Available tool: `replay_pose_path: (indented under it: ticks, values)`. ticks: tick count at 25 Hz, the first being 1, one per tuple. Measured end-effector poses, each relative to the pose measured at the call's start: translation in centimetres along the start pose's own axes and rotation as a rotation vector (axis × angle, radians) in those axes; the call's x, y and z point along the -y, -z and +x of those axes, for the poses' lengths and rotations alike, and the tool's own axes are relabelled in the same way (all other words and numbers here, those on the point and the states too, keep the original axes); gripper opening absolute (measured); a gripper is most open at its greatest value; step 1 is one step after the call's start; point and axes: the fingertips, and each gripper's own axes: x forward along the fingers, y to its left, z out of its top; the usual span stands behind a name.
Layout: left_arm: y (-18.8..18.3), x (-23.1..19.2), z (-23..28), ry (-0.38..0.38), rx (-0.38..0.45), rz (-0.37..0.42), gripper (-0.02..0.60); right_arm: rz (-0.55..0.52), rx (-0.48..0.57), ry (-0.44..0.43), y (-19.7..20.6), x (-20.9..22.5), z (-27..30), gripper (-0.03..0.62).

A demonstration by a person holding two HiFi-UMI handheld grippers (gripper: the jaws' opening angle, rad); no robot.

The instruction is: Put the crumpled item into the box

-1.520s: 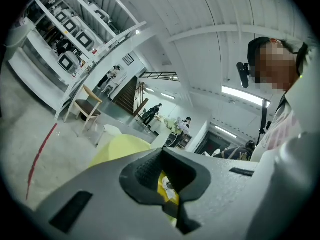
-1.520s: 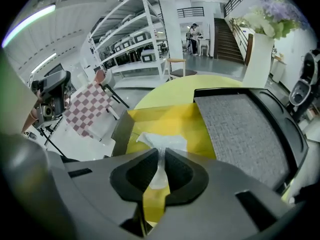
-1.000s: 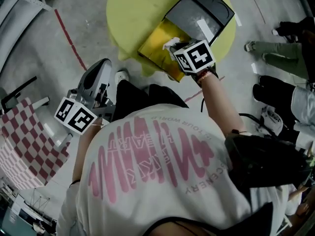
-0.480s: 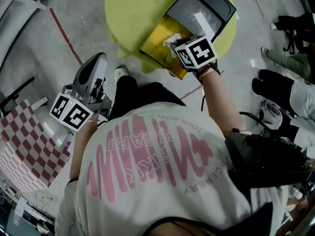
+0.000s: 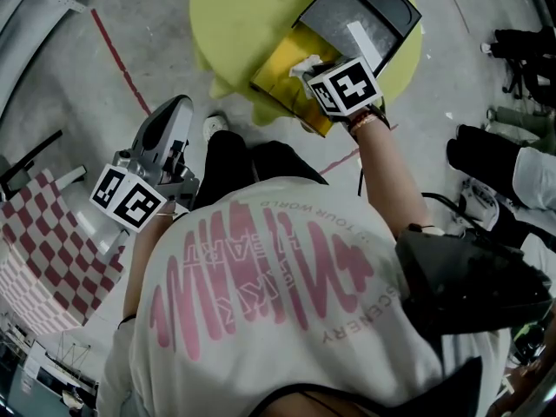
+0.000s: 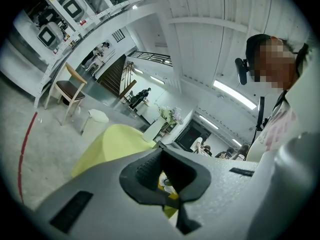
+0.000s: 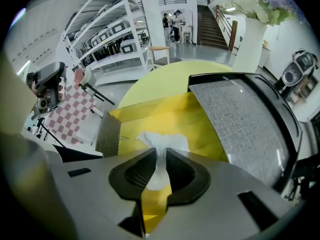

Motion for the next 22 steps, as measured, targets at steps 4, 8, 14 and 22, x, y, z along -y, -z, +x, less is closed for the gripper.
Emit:
replay_pose_path:
  ticks: [4,8,14,22]
  values:
    - [-0.3,-0.3,-0.6,-0.004,0.006,0.003,0.008,-0.001,0.001,0.01,-0.3,-0.3,0.3,0.06]
    - [-0.6,-0.2,-0.9,-0.007,0.011,0.007,0.008,0.009,0.012,0.02,-0.4,-0.4,0.1,0.061]
    - [-1.1,-0.2,-1.4,-0.012,0.02,0.014,0.008,0.021,0.009,0.016,-0.4,-0.5,-0.1,0.066]
    - [-3.4,-0.1,-1.8,-0.003,0.066,0.05,0.008,0.027,0.009,0.012,-0.7,-0.8,-0.3,0.078]
